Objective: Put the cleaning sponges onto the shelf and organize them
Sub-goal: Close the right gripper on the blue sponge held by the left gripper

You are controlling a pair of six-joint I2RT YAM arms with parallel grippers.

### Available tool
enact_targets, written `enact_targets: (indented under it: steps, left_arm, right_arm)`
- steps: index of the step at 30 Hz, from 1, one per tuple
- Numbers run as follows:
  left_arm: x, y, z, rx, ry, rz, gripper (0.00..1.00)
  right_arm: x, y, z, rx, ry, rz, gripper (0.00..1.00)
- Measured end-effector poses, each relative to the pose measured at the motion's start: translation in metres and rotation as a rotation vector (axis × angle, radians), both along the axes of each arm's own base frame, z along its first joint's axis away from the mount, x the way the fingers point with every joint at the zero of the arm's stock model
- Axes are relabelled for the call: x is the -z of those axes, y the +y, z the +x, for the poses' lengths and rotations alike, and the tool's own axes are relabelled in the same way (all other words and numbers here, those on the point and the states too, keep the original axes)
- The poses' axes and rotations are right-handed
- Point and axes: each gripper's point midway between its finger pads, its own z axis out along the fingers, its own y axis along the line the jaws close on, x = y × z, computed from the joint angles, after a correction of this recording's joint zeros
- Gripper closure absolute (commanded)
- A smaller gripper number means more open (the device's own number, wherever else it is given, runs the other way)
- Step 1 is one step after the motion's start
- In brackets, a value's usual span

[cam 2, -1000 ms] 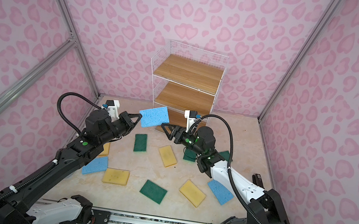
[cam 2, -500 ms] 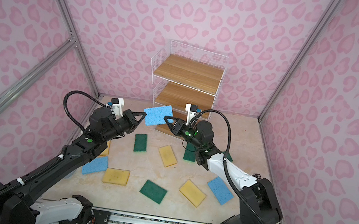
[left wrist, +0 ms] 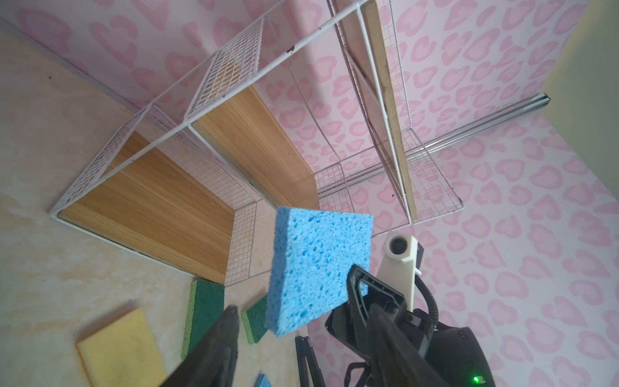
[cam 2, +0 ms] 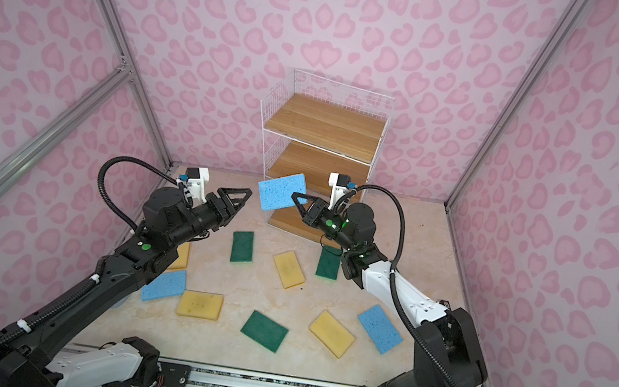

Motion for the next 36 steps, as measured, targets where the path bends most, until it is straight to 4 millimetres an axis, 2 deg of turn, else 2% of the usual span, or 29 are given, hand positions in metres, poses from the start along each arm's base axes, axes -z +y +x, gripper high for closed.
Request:
enact_targets:
  steps: [4, 8, 15, 18, 22, 26, 28, 32, 34, 36]
  left_arm:
    - [0.016, -0.002, -0.001, 0.041, 0.034, 0.000, 0.47]
    - [0.004, -0.010, -0.007, 0.099, -0.014, 0.001, 0.55]
    - [-0.050, 0.001, -0.025, 0.056, -0.307, 0.196, 0.40]
    - [-0.054, 0.004, -0.021, 0.034, -0.384, 0.320, 0.37]
    - [-0.059, 0.002, -0.018, 0.034, -0.509, 0.511, 0.32]
    - [-0.070, 0.001, -0.019, 0.018, -0.655, 0.696, 0.31]
    - [-0.080, 0.002, -0.020, 0.004, -0.709, 0.757, 0.34]
    - [-0.111, 0.005, -0.020, -0.031, -0.740, 0.744, 0.42]
    - [-0.115, -0.001, -0.020, -0.006, -0.709, 0.667, 0.44]
    - [-0.109, -0.009, -0.019, 0.037, -0.635, 0.557, 0.48]
  right_arm:
    - [-0.012, -0.001, -0.005, -0.016, -0.017, -0.003, 0.87]
    - [-0.021, 0.001, -0.008, -0.047, -0.020, -0.010, 0.86]
    - [-0.041, 0.002, -0.009, -0.070, -0.019, -0.071, 0.85]
    - [-0.049, -0.004, -0.005, -0.060, -0.015, -0.114, 0.85]
    - [-0.047, -0.021, 0.005, -0.031, 0.028, -0.166, 0.85]
    - [-0.055, -0.032, 0.007, -0.022, 0.043, -0.198, 0.85]
    - [-0.060, -0.033, 0.005, -0.030, 0.034, -0.205, 0.84]
    - [-0.061, -0.033, 0.004, -0.037, 0.036, -0.205, 0.84]
    - [-0.064, -0.033, 0.003, -0.043, 0.033, -0.198, 0.84]
    - [-0.069, -0.031, 0.001, -0.055, 0.031, -0.184, 0.84]
